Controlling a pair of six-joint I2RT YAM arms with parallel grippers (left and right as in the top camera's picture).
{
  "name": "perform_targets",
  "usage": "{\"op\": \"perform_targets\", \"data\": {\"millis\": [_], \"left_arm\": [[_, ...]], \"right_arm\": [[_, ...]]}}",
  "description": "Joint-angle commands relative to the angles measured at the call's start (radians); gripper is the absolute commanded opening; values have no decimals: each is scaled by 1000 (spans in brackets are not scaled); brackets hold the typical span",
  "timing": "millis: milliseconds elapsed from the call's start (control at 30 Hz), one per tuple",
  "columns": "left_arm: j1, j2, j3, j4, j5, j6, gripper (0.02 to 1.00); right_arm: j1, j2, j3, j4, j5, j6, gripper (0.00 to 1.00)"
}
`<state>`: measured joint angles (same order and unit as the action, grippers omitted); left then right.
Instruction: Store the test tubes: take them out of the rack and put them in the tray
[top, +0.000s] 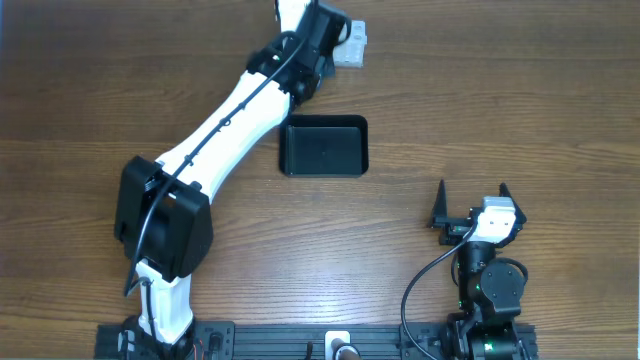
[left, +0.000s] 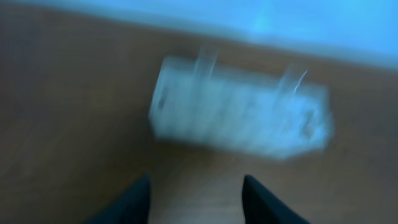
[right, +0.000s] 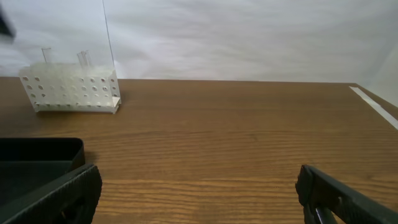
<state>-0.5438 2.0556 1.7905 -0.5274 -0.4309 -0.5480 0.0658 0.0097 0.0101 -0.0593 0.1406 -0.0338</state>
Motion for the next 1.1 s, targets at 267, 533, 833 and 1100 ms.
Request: {"op": "perform_targets", "data": {"millis": [267, 533, 833, 1100], "left_arm": [[80, 167, 14, 352, -30, 153, 608], [97, 264, 56, 454, 36, 257, 665], [99, 298, 92, 480, 45, 292, 671], [99, 315, 99, 526, 45, 336, 671]], "right_arm": [[-6, -2, -5, -3, 10, 3, 993], [-6, -2, -5, -3, 10, 2, 993], [-6, -2, -5, -3, 10, 3, 993], [-6, -2, -5, -3, 10, 3, 991]]}}
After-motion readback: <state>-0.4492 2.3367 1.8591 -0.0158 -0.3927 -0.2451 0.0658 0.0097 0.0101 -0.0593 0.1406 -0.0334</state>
